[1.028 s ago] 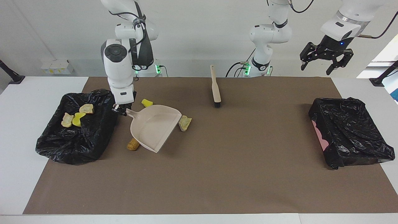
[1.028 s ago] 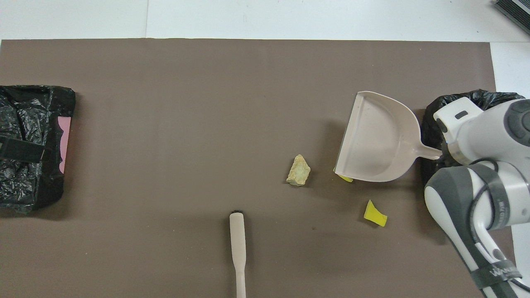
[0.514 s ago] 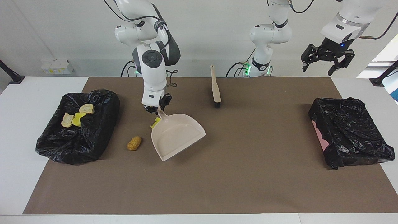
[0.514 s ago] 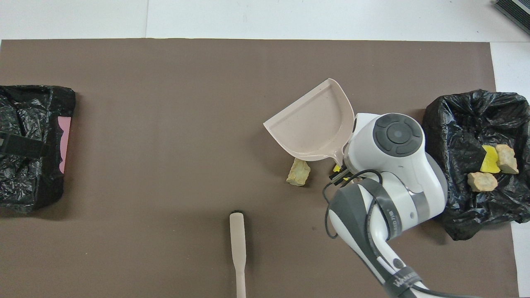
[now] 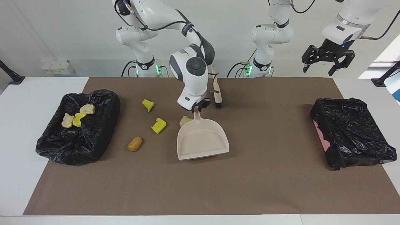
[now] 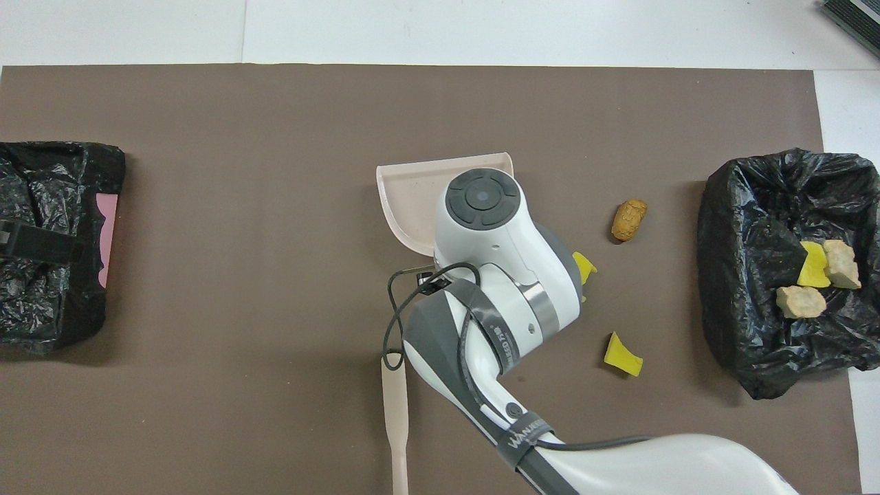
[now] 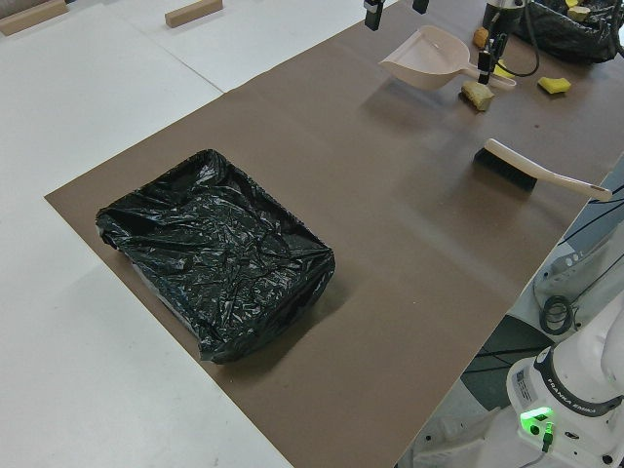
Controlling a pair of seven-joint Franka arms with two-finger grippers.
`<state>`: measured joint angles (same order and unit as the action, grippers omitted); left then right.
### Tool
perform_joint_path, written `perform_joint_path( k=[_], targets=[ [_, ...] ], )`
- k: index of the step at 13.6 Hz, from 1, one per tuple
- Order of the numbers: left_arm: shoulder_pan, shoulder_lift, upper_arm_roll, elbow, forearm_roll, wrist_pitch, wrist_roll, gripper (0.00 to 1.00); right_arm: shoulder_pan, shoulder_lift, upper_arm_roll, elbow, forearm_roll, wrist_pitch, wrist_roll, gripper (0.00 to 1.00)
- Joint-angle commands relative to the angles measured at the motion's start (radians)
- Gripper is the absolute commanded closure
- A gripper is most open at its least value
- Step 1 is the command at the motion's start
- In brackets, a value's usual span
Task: Sweep and dump trash in bin
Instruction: 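Bring the empty dustpan back to the table center with the right gripper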
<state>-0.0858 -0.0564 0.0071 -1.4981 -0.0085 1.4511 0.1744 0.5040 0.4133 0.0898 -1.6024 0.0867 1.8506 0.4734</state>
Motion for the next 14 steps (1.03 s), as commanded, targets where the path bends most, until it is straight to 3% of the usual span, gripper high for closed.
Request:
perform_joint_path(
  k=[1,4,5,6,11,14],
  targets=[
    [0.009,-0.026,-0.006,-0.03,0.018,0.009,-0.01,0.0,0.031,0.139,-0.002,0.177,0.07,-0.057,0.095,1.0],
    [0.009,-0.026,-0.006,-0.03,0.018,0.009,-0.01,0.0,0.047,0.185,-0.001,0.203,0.083,-0.045,0.145,1.0],
    [0.011,-0.026,-0.006,-0.03,0.018,0.009,-0.01,0.0,0.047,0.185,-0.002,0.203,0.088,-0.057,0.145,0.89],
    [0.011,-0.026,-0.006,-0.028,0.018,0.009,-0.01,0.0,0.045,0.177,-0.002,0.202,0.084,-0.044,0.145,0.01],
    [0.009,-0.025,-0.006,-0.028,0.018,0.009,-0.01,0.0,0.073,0.084,-0.002,0.158,0.074,-0.094,0.142,0.0],
    [0.009,-0.025,-0.006,-0.028,0.018,0.008,-0.012,0.0,0.117,-0.042,-0.002,0.034,0.077,-0.106,0.163,0.0]
  ],
)
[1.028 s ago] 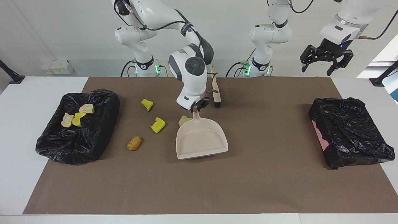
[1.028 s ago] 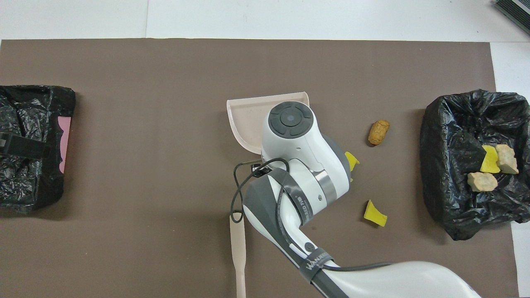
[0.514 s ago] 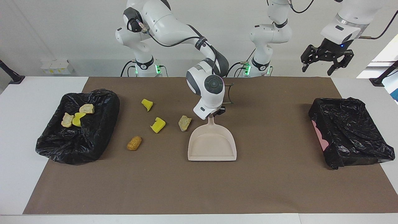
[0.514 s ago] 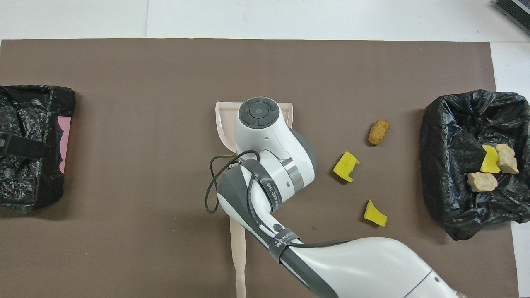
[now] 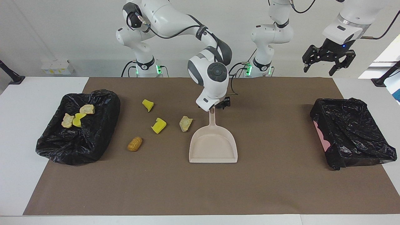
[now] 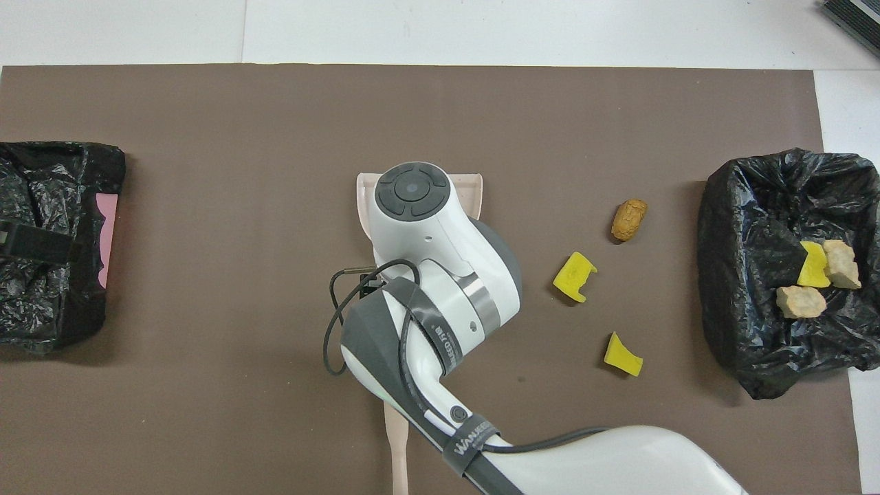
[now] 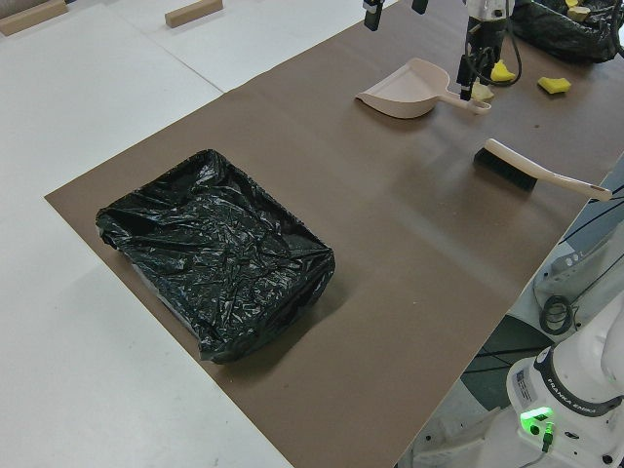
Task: Sweep and dump trash in bin
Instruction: 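Bring the empty dustpan back to the table center with the right gripper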
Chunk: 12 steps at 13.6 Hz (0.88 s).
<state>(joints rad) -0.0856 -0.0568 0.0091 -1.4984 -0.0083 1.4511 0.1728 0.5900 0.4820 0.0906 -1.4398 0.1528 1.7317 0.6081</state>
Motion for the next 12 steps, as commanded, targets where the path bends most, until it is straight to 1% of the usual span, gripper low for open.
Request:
perform_joint_path(
  k=[1,2,4,8,9,12],
  targets=[
    [0.007,-0.026,-0.008,-0.029,0.018,-0.001,-0.01,0.0,0.051,-0.161,-0.002,-0.189,0.011,0.025,0.05,0.0],
    [0.003,-0.026,-0.008,-0.028,0.018,-0.012,-0.012,0.0,0.077,-0.205,-0.002,-0.239,0.013,0.032,0.067,0.0],
    [-0.005,-0.026,-0.011,-0.028,0.018,-0.012,-0.013,0.0,0.132,-0.27,-0.002,-0.336,0.014,0.063,0.103,0.0],
    [-0.008,-0.026,-0.012,-0.029,0.013,0.0,-0.015,0.0,0.215,-0.407,0.001,-0.598,0.03,0.244,0.148,0.0],
    [-0.008,-0.024,-0.012,-0.029,0.011,0.009,-0.015,0.0,0.249,-0.413,0.001,-0.634,0.031,0.278,0.168,0.03],
    [-0.008,-0.024,-0.014,-0.034,0.007,0.037,-0.013,0.0,0.315,-0.392,0.003,-0.698,0.031,0.368,0.234,0.18]
  ],
)
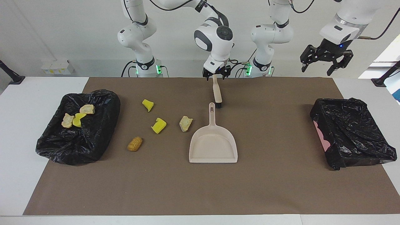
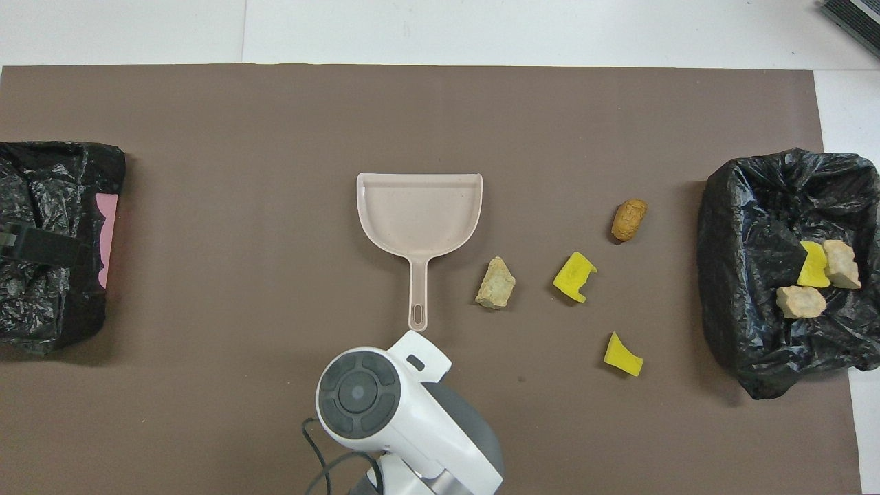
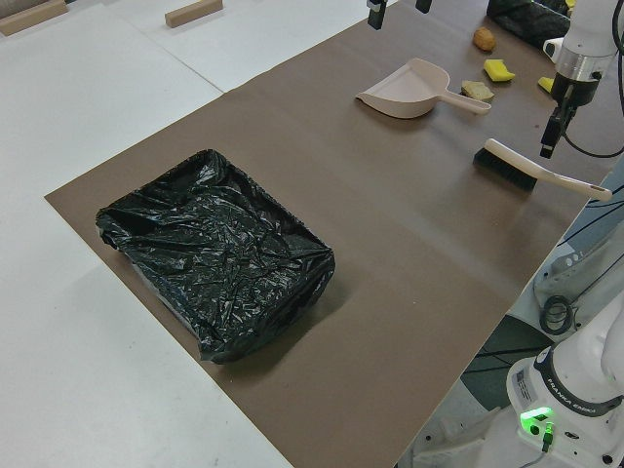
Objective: Sweep and dump trash in bin
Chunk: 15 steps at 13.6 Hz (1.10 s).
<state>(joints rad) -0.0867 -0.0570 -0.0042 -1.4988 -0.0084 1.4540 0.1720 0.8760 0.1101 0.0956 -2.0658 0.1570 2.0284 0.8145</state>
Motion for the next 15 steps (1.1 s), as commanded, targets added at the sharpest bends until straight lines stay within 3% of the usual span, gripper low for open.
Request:
perform_joint_path(
  k=[1,5,8,10,11,12,15],
  targets=[
    [-0.007,-0.023,0.0,-0.034,0.007,0.048,-0.014,0.0,0.04,-0.014,-0.002,-0.095,0.027,0.102,0.029,0.21],
    [-0.045,-0.007,-0.005,-0.069,0.007,0.121,-0.028,0.0,0.069,0.003,-0.002,-0.119,0.088,0.124,0.044,0.4],
    [-0.134,0.011,-0.005,-0.147,0.007,0.222,-0.158,0.0,0.078,0.0,-0.002,-0.119,0.093,0.112,0.057,0.45],
    [-0.2,0.02,-0.005,-0.21,0.007,0.311,-0.244,0.0,0.078,0.0,-0.002,-0.117,0.093,0.11,0.058,0.68],
    [-0.237,0.02,-0.005,-0.243,0.007,0.348,-0.274,0.0,0.078,0.0,-0.002,-0.117,0.093,0.108,0.061,0.92],
    [-0.264,0.02,-0.006,-0.267,0.007,0.379,-0.302,0.0,0.077,0.0,-0.002,-0.116,0.093,0.107,0.089,1.0],
    [-0.355,0.06,-0.006,-0.307,0.007,0.462,-0.414,0.0,0.038,-0.026,-0.004,-0.108,0.093,0.044,0.106,1.0]
  ],
)
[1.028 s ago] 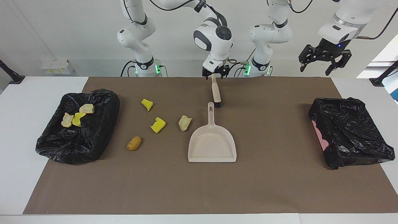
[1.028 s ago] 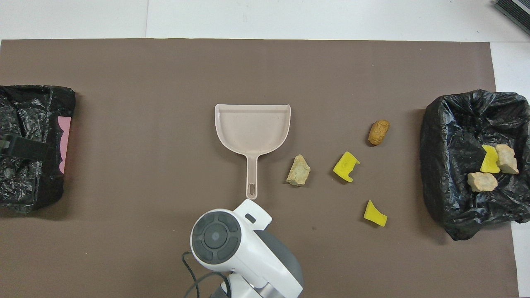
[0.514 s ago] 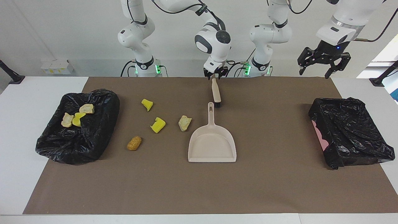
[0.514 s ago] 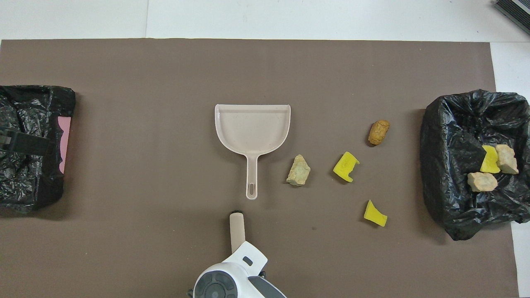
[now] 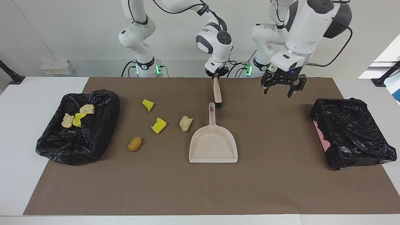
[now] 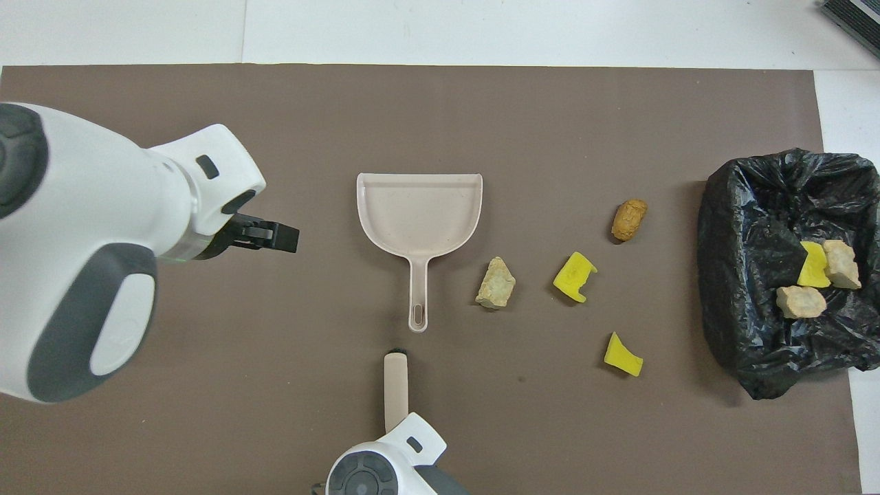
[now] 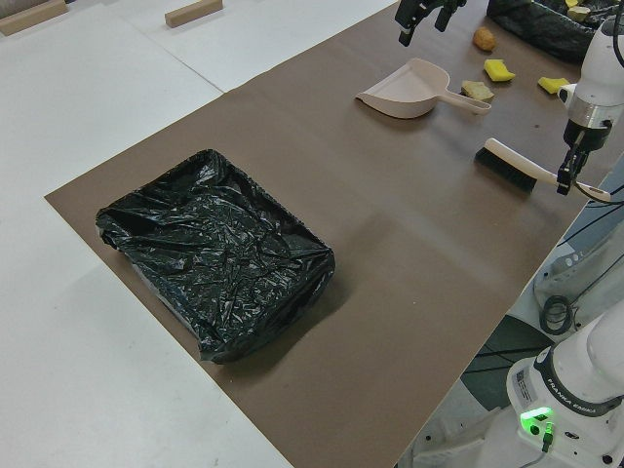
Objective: Sweep and dump trash in bin
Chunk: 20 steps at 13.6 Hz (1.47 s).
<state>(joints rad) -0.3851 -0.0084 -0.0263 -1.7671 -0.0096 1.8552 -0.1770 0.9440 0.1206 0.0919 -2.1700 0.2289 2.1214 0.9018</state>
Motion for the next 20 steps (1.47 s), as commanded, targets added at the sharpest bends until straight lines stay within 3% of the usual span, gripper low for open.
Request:
perform_joint_path(
  k=[1,8,11,16,20],
  targets=[
    [-0.087,0.037,0.016,-0.04,0.008,0.087,-0.119,0.0,-0.048,-0.051,-0.001,-0.002,0.021,-0.076,0.019,1.0],
    [-0.267,0.217,0.017,-0.118,0.008,0.338,-0.348,0.0,-0.267,-0.216,-0.003,-0.011,0.02,-0.354,-0.001,1.0],
    [-0.296,0.225,0.016,-0.199,0.008,0.433,-0.383,0.0,-0.39,-0.233,-0.006,-0.002,-0.012,-0.402,-0.111,1.0],
    [-0.308,0.214,0.016,-0.244,0.005,0.466,-0.414,0.0,-0.536,-0.202,-0.004,-0.001,-0.25,-0.396,-0.265,1.0],
    [-0.308,0.206,0.016,-0.267,-0.036,0.464,-0.423,0.26,-0.697,-0.116,-0.004,0.083,-0.413,-0.382,-0.481,1.0]
  ],
)
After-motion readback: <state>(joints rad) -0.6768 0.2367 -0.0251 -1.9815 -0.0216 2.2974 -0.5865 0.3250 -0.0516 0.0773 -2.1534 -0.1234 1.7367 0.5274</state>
